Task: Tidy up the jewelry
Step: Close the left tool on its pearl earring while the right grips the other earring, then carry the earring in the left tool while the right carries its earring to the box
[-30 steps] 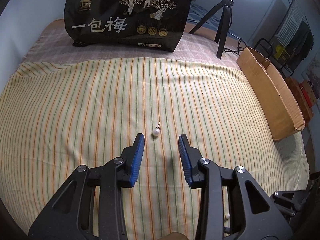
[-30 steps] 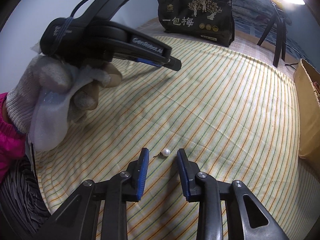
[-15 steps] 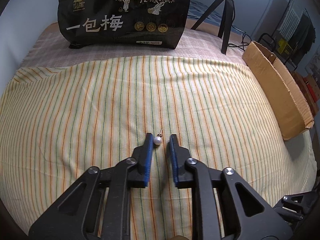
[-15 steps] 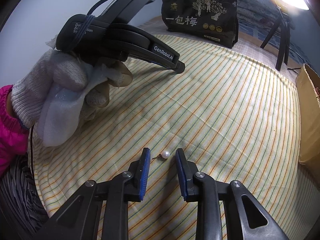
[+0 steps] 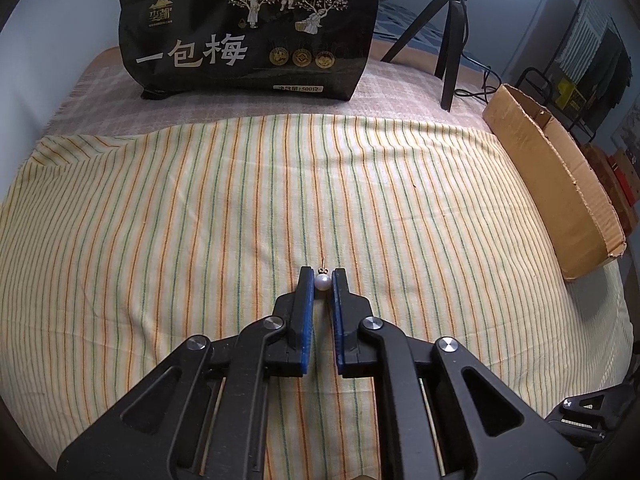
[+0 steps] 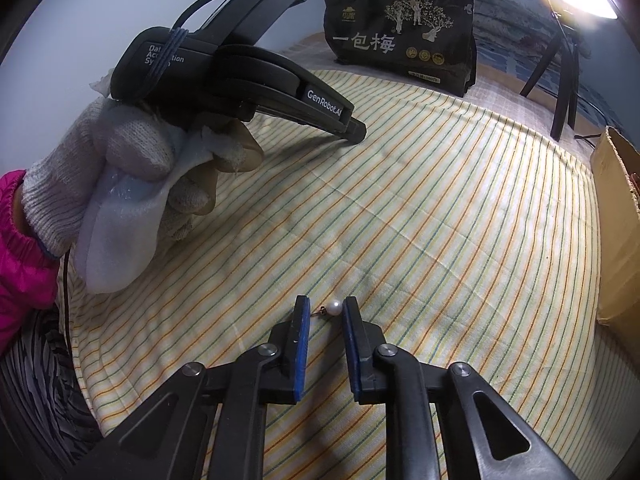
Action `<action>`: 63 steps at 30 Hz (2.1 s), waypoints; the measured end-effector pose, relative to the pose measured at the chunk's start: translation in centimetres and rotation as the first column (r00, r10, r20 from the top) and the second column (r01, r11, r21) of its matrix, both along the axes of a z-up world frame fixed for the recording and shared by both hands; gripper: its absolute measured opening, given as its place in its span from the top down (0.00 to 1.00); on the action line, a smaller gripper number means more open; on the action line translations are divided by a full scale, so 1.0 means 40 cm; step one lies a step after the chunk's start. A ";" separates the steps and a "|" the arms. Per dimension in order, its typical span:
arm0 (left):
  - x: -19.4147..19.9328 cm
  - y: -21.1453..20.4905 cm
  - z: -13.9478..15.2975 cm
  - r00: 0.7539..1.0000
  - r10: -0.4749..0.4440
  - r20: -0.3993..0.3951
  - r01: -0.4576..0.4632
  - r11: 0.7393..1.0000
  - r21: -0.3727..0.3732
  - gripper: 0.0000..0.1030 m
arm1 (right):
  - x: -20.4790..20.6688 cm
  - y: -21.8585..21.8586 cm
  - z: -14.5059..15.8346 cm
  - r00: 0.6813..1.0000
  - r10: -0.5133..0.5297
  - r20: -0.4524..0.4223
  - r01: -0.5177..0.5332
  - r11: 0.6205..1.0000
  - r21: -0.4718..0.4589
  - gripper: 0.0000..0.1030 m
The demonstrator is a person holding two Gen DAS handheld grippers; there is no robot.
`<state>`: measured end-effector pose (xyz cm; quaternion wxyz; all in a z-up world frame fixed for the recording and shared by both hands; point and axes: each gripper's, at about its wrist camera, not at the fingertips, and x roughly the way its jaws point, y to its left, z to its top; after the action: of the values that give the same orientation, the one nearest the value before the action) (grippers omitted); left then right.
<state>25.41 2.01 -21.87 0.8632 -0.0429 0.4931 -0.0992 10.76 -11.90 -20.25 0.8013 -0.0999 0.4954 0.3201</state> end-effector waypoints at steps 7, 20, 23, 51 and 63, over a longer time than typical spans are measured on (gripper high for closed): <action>-0.015 0.008 0.037 0.999 0.016 0.031 -0.015 1.000 -0.020 0.94 | -0.002 -0.005 0.023 1.000 -0.006 0.019 0.006 1.000 0.006 0.85; -0.070 -0.032 0.157 0.993 -0.006 0.121 0.010 0.999 -0.036 0.94 | -0.012 -0.064 0.123 0.993 -0.062 0.098 0.060 0.998 0.032 0.86; -0.086 -0.046 0.187 0.990 -0.018 0.143 0.024 0.999 -0.042 0.94 | -0.019 -0.088 0.150 0.989 -0.085 0.120 0.081 0.996 0.040 0.86; -0.164 -0.308 0.338 0.953 -0.154 0.262 0.176 0.983 -0.061 0.94 | 0.002 -0.380 0.311 0.907 -0.355 0.228 0.337 0.935 0.113 0.85; -0.156 -0.406 0.333 0.946 -0.194 0.260 0.219 0.973 -0.071 0.94 | 0.072 -0.527 0.342 0.842 -0.484 0.239 0.456 0.874 0.167 0.86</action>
<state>19.17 -14.25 -8.54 0.9004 -0.0210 0.3759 -0.2179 13.64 -33.00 -6.55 0.9198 0.0234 0.3721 0.1223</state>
